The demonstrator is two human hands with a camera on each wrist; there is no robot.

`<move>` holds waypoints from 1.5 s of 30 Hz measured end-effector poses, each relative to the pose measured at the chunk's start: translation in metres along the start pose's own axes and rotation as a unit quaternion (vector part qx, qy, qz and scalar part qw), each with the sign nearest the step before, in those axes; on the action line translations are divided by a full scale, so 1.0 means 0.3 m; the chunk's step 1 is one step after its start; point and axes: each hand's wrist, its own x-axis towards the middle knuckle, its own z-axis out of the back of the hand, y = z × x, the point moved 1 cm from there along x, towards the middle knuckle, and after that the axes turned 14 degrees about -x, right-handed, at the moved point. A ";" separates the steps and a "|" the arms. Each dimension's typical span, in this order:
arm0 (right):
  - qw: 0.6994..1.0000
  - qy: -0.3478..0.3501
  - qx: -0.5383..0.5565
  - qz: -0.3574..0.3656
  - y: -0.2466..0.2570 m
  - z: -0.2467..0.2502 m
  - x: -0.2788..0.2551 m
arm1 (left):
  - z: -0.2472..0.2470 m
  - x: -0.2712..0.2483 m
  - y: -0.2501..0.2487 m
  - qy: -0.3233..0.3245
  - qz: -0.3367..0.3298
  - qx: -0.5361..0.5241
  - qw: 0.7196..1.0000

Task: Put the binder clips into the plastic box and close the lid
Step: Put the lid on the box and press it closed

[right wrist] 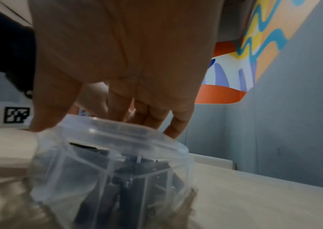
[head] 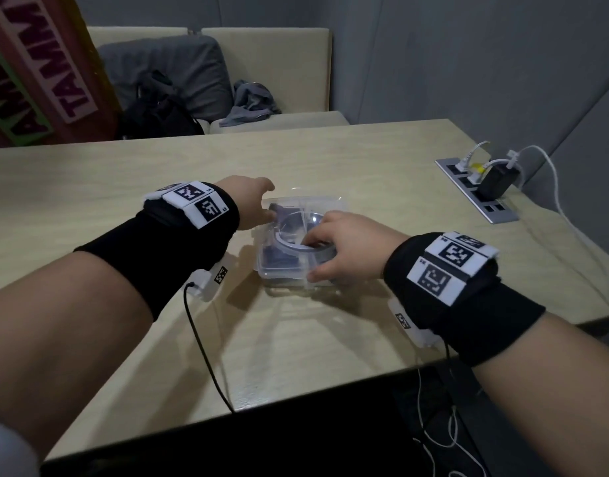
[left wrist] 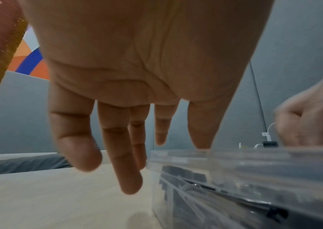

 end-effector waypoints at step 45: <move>0.867 0.001 0.395 -0.303 -0.111 0.047 -0.020 | 0.003 -0.015 -0.032 0.086 0.086 -0.105 0.987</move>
